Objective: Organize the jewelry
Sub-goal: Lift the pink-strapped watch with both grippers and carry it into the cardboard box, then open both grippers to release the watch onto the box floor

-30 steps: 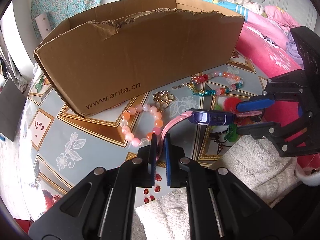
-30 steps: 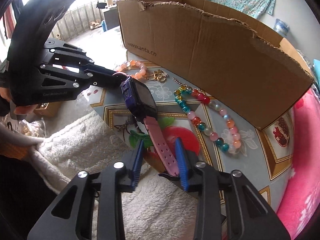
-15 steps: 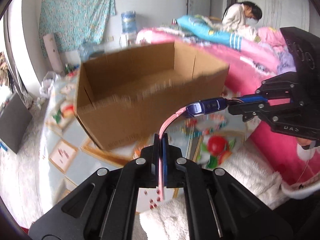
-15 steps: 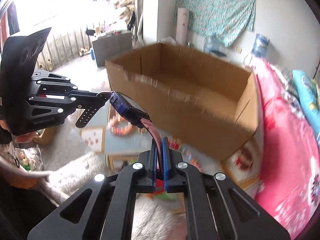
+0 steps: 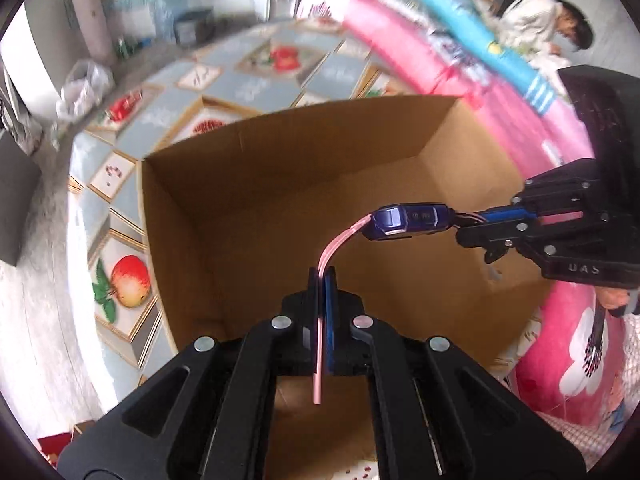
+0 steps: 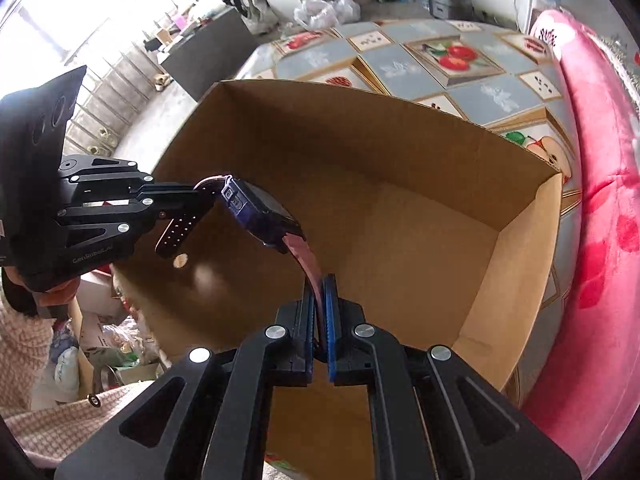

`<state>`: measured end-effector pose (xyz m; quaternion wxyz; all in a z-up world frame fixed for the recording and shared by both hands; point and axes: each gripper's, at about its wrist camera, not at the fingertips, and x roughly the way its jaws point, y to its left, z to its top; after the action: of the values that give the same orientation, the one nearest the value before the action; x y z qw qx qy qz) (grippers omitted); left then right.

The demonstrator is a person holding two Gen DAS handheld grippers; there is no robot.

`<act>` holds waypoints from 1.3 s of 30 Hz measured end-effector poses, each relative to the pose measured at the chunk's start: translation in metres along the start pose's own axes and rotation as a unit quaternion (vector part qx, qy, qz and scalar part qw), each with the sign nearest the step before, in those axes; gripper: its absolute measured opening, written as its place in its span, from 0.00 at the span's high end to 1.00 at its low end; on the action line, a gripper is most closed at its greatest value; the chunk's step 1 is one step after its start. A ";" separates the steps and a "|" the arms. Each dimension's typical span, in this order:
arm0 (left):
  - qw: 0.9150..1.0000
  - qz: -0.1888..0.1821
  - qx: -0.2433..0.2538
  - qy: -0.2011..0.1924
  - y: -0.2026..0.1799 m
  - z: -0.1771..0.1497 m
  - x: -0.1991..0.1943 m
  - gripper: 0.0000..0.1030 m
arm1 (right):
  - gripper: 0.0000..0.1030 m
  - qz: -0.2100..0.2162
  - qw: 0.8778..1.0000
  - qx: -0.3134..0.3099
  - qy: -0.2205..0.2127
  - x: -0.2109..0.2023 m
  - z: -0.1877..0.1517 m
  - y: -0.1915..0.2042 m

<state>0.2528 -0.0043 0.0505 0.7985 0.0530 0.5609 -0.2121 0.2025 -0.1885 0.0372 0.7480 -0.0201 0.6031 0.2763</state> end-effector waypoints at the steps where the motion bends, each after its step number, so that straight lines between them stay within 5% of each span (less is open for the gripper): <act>1: 1.000 0.003 -0.001 0.020 0.003 0.009 0.014 0.98 | 0.95 -0.002 1.000 0.010 0.017 0.011 0.009 -0.009; 4: 0.997 0.004 -0.020 0.072 0.015 0.031 0.048 0.97 | 0.93 -0.023 0.998 0.017 0.048 0.028 0.022 -0.022; 7: 0.994 0.021 -0.033 0.104 0.025 0.047 0.070 0.91 | 0.81 -0.063 0.996 0.016 0.056 0.035 0.041 -0.027; 11: 0.992 0.052 -0.040 0.106 0.033 0.060 0.080 0.74 | 0.63 -0.064 0.997 0.017 0.037 0.034 0.057 -0.042; 17: 0.996 0.077 -0.014 0.052 0.026 0.060 0.061 0.57 | 0.62 -0.089 0.996 -0.007 -0.013 0.014 0.057 -0.038; 24: 0.991 0.113 0.018 -0.066 0.014 0.057 0.001 0.48 | 0.62 -0.087 0.995 -0.006 -0.048 -0.009 0.048 -0.026; 29: 0.980 0.046 0.025 -0.194 0.005 0.007 -0.085 0.28 | 0.62 -0.066 0.987 -0.018 -0.147 -0.070 0.001 -0.001; 33: 0.964 -0.023 0.021 -0.266 -0.004 -0.071 -0.139 0.18 | 0.62 -0.069 0.969 -0.038 -0.234 -0.114 -0.074 0.029; 39: 0.957 -0.032 0.002 -0.289 -0.015 -0.178 -0.135 0.14 | 0.62 -0.075 0.957 -0.034 -0.278 -0.117 -0.175 0.057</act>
<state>0.0532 0.0769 0.1117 0.9192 -0.0269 0.3069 -0.2452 0.0070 -0.2494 0.1141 0.9036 -0.0128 0.3584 0.2343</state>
